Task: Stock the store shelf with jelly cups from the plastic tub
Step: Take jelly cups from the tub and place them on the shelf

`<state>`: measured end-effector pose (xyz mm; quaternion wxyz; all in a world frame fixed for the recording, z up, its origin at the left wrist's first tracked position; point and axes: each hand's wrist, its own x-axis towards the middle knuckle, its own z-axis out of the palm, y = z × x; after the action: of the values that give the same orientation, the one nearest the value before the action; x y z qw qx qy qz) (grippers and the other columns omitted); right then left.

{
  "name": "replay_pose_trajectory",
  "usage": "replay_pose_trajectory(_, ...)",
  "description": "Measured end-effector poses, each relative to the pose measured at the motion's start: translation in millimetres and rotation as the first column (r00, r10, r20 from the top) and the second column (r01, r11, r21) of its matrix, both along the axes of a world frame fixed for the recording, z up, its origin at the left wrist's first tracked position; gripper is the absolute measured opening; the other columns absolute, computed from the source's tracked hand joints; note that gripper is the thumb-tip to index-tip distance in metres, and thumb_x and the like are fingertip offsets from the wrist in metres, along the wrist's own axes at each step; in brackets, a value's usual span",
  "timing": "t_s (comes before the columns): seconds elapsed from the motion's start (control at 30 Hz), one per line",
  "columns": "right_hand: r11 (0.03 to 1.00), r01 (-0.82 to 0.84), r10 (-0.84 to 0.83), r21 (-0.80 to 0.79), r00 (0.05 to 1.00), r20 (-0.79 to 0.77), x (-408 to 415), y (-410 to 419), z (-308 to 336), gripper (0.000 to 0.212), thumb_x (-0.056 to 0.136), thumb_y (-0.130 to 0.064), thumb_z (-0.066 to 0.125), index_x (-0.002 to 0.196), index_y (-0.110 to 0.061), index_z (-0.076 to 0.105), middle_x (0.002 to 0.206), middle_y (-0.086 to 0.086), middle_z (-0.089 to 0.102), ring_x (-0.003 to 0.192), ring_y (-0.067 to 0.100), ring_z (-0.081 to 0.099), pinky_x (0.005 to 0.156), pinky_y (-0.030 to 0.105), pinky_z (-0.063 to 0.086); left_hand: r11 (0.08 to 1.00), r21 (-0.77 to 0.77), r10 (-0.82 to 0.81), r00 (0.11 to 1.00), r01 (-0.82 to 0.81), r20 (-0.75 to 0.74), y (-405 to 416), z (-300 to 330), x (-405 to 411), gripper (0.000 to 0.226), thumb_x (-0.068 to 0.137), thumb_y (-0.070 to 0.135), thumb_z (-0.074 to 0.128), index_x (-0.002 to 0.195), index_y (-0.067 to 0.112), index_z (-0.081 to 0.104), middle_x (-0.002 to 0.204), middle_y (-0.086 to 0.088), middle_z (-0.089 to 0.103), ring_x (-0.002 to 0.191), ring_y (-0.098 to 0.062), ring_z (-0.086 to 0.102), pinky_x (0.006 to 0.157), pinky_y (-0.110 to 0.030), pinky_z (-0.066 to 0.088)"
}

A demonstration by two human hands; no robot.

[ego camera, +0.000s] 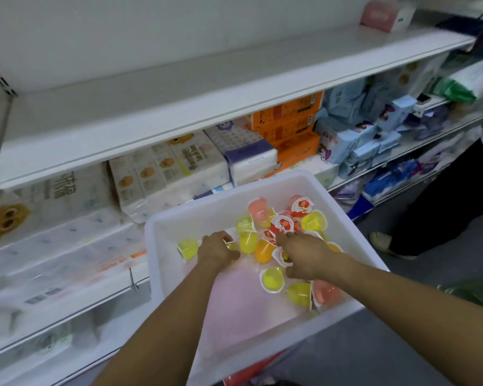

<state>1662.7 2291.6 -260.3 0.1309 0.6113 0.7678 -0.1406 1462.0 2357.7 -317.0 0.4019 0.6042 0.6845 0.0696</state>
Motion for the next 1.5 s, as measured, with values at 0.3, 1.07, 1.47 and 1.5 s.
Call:
replay_pose_trajectory(0.3, 0.987, 0.138, -0.098, 0.076, 0.916, -0.39, -57.5, 33.7, 90.7, 0.054, 0.074, -0.038, 0.069, 0.124, -0.025, 0.053, 0.121, -0.004, 0.059, 0.103, 0.017, 0.058, 0.084, 0.034, 0.05, 0.953, 0.231, 0.12, 0.943, -0.197, 0.312, -34.0, 89.6, -78.1, 0.035, 0.063, 0.016, 0.079, 0.088, 0.026, 0.056, 0.097, 0.003, 0.06, 0.085, -0.017, 0.058, 0.074, -0.032, 0.048)
replay_pose_trajectory(1.07, 0.916, -0.092, 0.295, 0.391, 0.816, -0.497, -440.5, 187.4, 234.4, 0.048, 0.082, -0.037, 0.069, 0.124, -0.016, 0.061, 0.121, 0.007, 0.062, 0.106, 0.024, 0.06, 0.089, 0.033, 0.05, 0.614, 0.724, 0.353, 0.93, -0.313, 0.102, -19.9, 284.0, -384.4, 0.055, 0.065, 0.04, 0.085, 0.112, 0.034, 0.057, 0.119, 0.006, 0.05, 0.096, -0.011, 0.056, 0.081, -0.029, 0.05)
replay_pose_trajectory(1.47, 0.941, -0.068, 0.221, 0.33, 0.864, -0.453, -473.2, 209.9, 216.7, 0.061, 0.082, -0.052, 0.063, 0.135, -0.027, 0.045, 0.132, 0.004, 0.044, 0.117, 0.023, 0.051, 0.095, 0.037, 0.047, 0.603, 0.794, 0.448, 0.855, -0.074, -0.261, 13.3, 298.5, -412.4, 0.057, 0.064, 0.069, 0.07, 0.113, 0.041, 0.062, 0.11, 0.009, 0.06, 0.11, -0.018, 0.046, 0.082, -0.034, 0.028)
replay_pose_trajectory(1.5, 0.937, -0.061, 0.227, 0.344, 0.855, -0.467, -471.3, 209.2, 216.5, 0.066, 0.082, -0.056, 0.062, 0.138, -0.028, 0.042, 0.136, 0.004, 0.04, 0.122, 0.023, 0.047, 0.099, 0.037, 0.045, 0.605, 0.795, 0.447, 0.845, -0.044, -0.293, 17.6, 297.8, -411.1, 0.056, 0.064, 0.07, 0.068, 0.112, 0.042, 0.062, 0.11, 0.01, 0.061, 0.111, -0.018, 0.045, 0.082, -0.034, 0.025)
